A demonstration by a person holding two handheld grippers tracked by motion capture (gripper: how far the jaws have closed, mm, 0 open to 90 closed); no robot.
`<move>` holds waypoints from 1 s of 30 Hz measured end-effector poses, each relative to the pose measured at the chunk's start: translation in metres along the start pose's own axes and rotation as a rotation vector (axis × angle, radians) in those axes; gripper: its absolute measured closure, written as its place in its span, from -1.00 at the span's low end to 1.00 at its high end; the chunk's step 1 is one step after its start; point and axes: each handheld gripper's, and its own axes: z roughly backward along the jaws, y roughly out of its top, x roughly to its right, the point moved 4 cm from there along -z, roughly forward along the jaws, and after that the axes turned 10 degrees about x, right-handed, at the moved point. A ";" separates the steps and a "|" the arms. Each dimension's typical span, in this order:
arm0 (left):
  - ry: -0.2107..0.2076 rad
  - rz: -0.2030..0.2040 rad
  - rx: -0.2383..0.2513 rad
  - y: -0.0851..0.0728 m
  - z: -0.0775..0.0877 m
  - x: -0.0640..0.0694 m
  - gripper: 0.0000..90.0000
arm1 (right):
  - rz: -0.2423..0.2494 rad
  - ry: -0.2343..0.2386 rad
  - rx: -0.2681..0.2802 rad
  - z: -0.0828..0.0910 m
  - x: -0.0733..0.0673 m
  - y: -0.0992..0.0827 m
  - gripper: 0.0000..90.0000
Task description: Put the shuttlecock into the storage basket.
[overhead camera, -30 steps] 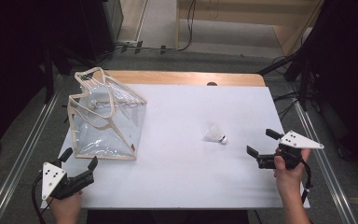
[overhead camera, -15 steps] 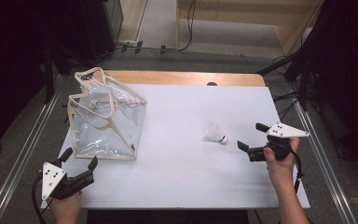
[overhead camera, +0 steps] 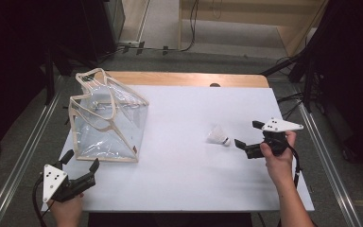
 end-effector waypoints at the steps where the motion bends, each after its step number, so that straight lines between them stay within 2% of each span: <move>1: 0.000 0.000 0.001 0.000 0.000 0.000 -0.70 | 0.006 0.002 0.000 -0.001 0.000 0.001 -1.00; 4: 0.000 0.001 0.000 0.000 0.000 0.000 -0.70 | 0.001 0.011 -0.007 -0.004 -0.001 0.003 -1.00; 13: 0.000 0.003 0.002 0.000 0.000 0.000 -0.70 | 0.027 0.038 -0.039 -0.019 -0.004 0.008 -1.00; 26: 0.001 0.001 0.003 0.000 0.000 0.000 -0.70 | 0.038 0.071 -0.128 -0.039 -0.006 0.000 -1.00; 30: 0.001 -0.002 0.000 0.000 0.000 0.000 -0.70 | 0.044 0.097 -0.167 -0.044 -0.006 -0.004 -1.00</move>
